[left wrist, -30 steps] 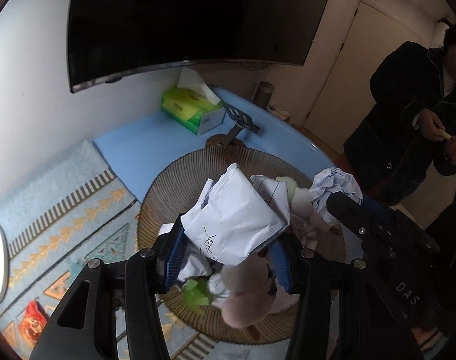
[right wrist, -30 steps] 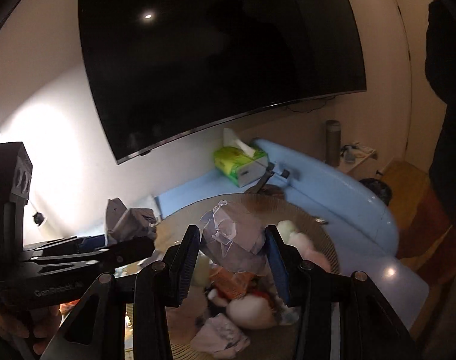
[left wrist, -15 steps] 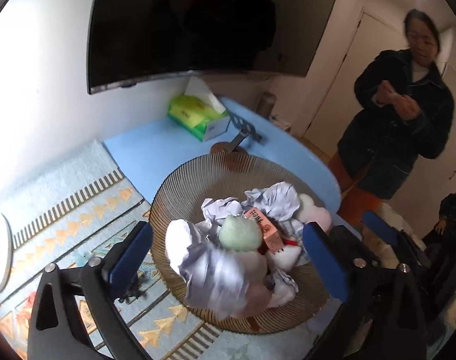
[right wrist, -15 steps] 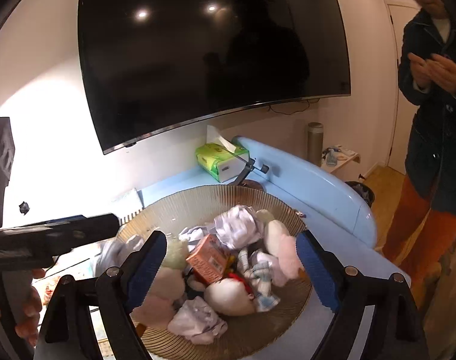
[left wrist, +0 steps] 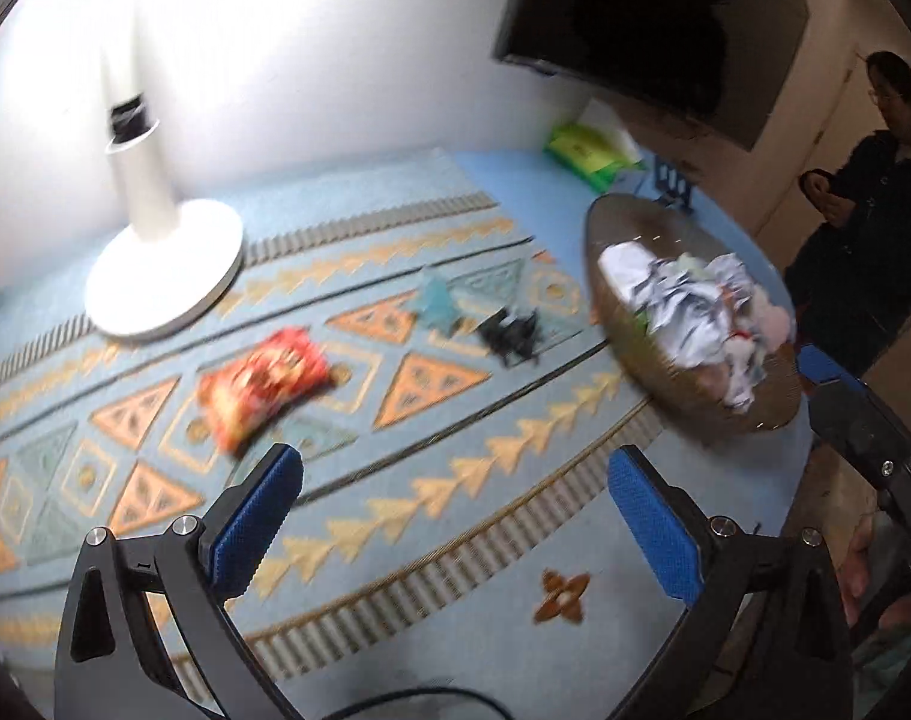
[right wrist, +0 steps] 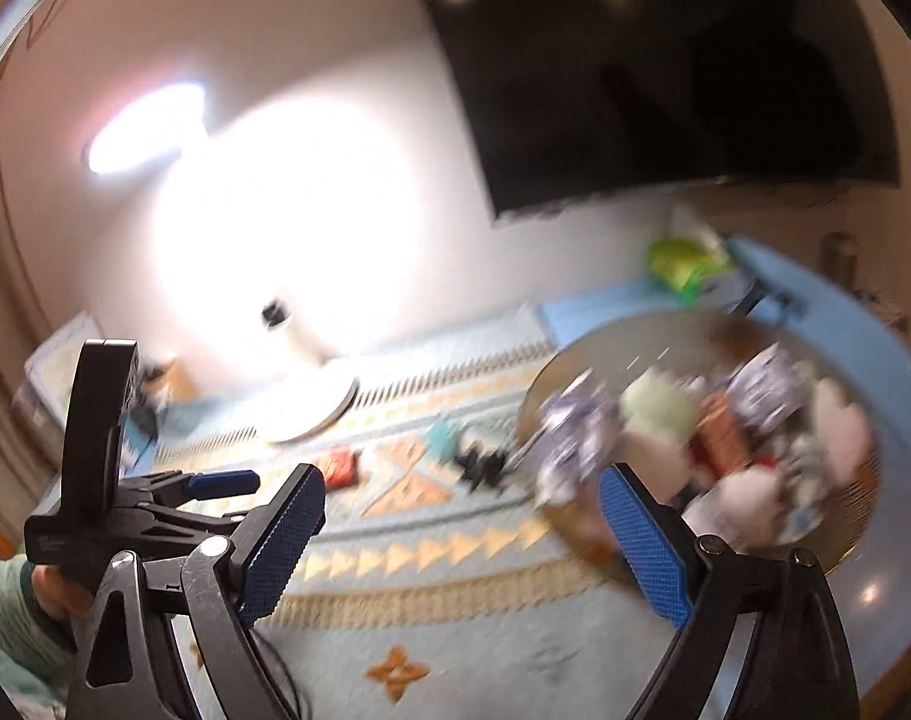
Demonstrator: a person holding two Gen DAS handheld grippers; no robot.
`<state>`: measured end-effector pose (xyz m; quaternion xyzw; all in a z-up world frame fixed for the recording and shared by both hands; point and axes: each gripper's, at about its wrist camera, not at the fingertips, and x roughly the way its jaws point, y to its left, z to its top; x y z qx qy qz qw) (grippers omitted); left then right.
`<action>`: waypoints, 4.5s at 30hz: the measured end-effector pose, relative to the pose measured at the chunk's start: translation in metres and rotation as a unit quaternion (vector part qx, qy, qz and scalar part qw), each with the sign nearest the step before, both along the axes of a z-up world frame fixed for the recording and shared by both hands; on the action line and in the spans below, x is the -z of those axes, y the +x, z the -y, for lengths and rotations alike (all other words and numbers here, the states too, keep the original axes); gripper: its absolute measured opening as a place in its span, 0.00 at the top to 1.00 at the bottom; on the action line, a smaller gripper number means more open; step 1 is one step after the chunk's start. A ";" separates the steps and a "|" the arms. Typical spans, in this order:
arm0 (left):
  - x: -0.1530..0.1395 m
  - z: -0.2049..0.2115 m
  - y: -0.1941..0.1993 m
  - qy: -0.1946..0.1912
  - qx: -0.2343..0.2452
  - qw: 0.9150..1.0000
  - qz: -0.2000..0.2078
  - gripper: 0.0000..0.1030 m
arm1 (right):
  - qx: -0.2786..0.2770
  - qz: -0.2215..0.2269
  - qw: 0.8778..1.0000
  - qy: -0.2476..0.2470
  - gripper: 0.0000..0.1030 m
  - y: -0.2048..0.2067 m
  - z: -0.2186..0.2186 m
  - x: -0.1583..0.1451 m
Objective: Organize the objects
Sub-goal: 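Move both open grippers back toward the orange snack bag and black figure, then grasp the orange snack bag with the left gripper while the right grasps the black dinosaur, then carry the snack bag and dinosaur into the brown bowl while both grippers open, then move both open grippers back over the rug toward the blue figure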
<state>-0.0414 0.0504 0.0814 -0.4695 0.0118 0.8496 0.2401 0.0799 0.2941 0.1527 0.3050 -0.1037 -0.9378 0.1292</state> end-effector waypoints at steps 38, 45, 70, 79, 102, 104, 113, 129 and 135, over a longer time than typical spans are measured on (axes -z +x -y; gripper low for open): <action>0.062 0.056 -0.085 -0.023 -0.154 0.988 0.004 0.51 | 0.087 0.148 0.975 0.138 0.07 -0.157 0.098 0.118; 0.062 0.081 -0.082 -0.012 -0.167 0.986 0.001 0.56 | 0.090 0.132 0.984 0.079 0.58 -0.159 0.069 0.106; -0.056 -0.063 -0.058 0.140 0.058 0.987 -0.061 0.66 | 0.135 -0.024 0.988 0.068 0.58 -0.043 -0.037 -0.012; -0.047 -0.173 -0.052 0.109 0.141 0.983 -0.029 0.66 | 0.248 -0.012 0.965 0.084 0.58 -0.032 -0.103 -0.012; -0.053 -0.169 -0.046 0.156 0.154 0.976 -0.004 0.01 | 0.228 0.005 0.970 0.080 0.13 -0.023 -0.109 0.013; -0.063 -0.154 -0.041 0.143 0.144 0.978 -0.037 0.01 | 0.190 -0.005 0.980 0.067 0.13 -0.016 -0.098 0.009; -0.044 -0.070 -0.012 0.013 0.061 0.995 -0.081 0.00 | 0.018 -0.025 0.998 0.063 0.10 0.002 -0.022 0.009; 0.032 -0.026 -0.011 -0.078 -0.066 0.993 0.052 0.01 | -0.050 0.051 0.995 0.062 0.10 0.010 0.027 0.041; 0.034 -0.029 -0.002 -0.080 -0.047 0.994 0.058 0.01 | -0.029 0.061 0.996 0.053 0.10 0.011 0.019 0.042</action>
